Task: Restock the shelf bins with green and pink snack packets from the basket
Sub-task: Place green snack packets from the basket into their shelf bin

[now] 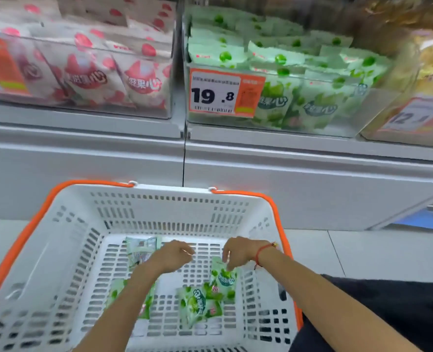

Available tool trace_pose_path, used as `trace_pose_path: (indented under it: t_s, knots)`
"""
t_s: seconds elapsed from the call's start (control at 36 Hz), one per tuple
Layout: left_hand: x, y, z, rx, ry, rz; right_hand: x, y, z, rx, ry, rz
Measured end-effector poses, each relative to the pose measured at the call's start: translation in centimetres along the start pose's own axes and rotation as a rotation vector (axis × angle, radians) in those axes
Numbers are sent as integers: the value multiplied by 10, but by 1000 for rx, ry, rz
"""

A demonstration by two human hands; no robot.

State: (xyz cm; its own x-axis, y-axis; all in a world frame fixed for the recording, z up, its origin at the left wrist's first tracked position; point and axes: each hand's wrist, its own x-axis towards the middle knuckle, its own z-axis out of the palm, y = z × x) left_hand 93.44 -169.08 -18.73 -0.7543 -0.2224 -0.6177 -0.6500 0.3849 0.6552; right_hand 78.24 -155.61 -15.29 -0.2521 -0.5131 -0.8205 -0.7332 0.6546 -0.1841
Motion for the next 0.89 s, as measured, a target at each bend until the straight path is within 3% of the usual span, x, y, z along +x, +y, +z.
trace_pose_path:
  t_s: [0.17, 0.28, 0.33, 0.39, 0.53, 0.61, 0.78, 0.89]
  knots:
    - [26, -30, 79, 137, -149, -132, 45, 1, 76, -98, 87, 30]
    - [31, -37, 106, 188, -27, -139, 52, 6, 87, -223, 212, -3]
    - [30, -33, 108, 252, 29, -125, 55, 9, 81, -213, 198, -24]
    - [28, -26, 104, 216, 52, -67, 54, 12, 67, -148, 135, -53]
    - [13, 6, 65, -382, -53, 89, 31, 16, -6, -25, 9, -123]
    - [3, 33, 32, -418, 25, 161, -2, 14, -60, 10, -33, -138]
    - [-27, 109, -28, -389, 194, 380, -90, 19, -138, 218, 77, -216]
    - [-57, 164, -47, -429, 234, 539, -157, 25, -170, 182, 275, -280]
